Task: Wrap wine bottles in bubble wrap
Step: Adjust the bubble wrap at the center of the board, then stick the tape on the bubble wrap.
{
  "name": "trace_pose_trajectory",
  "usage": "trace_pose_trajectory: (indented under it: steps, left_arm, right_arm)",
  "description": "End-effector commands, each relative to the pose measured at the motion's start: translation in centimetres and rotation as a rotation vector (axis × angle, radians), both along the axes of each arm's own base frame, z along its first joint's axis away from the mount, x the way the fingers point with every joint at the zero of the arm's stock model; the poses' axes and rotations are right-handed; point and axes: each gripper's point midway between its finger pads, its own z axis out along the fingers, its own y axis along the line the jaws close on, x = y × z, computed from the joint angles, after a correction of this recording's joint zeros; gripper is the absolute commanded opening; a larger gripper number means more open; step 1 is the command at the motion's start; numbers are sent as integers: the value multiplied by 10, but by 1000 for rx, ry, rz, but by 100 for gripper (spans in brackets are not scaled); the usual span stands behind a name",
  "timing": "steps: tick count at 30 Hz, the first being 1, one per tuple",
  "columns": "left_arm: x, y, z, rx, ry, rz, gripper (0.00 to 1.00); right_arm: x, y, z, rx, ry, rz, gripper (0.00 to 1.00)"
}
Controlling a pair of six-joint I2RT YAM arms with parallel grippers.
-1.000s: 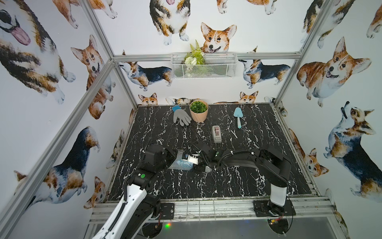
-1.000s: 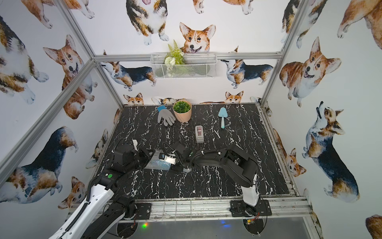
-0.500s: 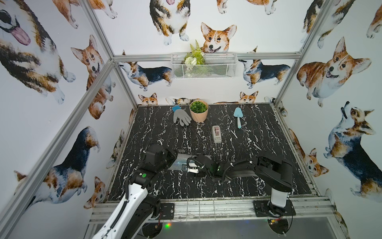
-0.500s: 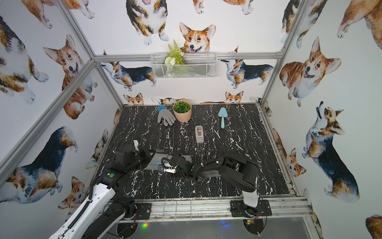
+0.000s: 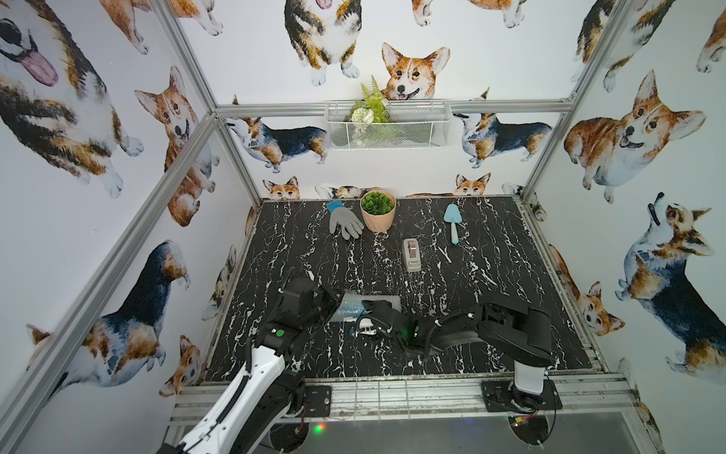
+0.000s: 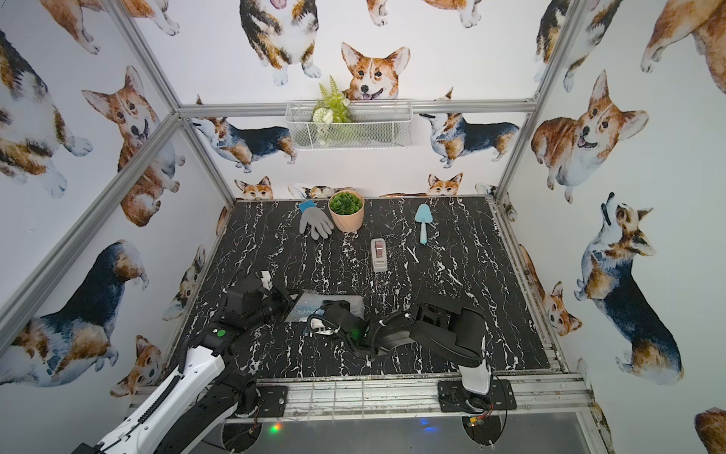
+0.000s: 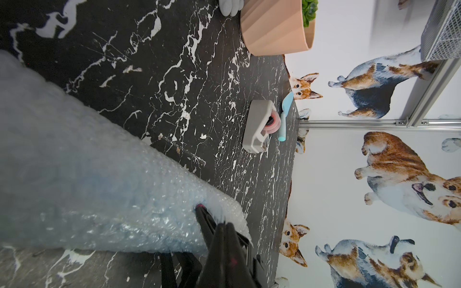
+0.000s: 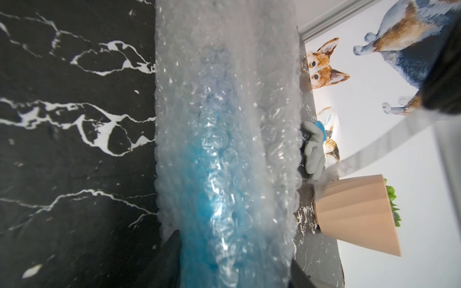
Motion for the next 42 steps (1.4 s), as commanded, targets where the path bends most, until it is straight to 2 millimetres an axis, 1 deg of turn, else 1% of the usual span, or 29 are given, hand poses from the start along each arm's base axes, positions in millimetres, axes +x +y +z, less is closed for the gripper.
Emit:
trace_pose_trajectory:
  steps: [1,6,13,15,17,21,27,31,35,42]
  left_arm:
    - [6,-3,2,-48,-35,37,0]
    - [2,-7,-3,-56,-52,50,0]
    - [-7,-12,-22,-47,-39,64,0]
    - [-10,-7,-26,-15,-32,66,0]
    - [-13,-2,-26,-4,-32,82,0]
    - [-23,10,-29,13,-21,113,0]
    - [-31,16,-42,42,18,123,0]
    - [-32,18,-41,55,17,124,0]
    - [-34,16,-44,60,36,108,0]
    - [-30,12,-39,41,26,103,0]
  right_arm:
    - [3,4,9,14,-99,-6,52]
    - [-1,4,8,12,-134,-6,52]
    - [-5,4,6,8,-143,0,52]
    - [-5,3,4,2,-142,0,52]
    - [-6,2,2,-3,-140,2,52]
    - [-6,3,3,3,-140,4,52]
    - [-8,5,5,12,-137,7,53]
    - [-9,5,5,15,-133,10,53]
    - [-10,6,5,16,-129,15,54]
    - [-12,8,3,10,-120,23,54]
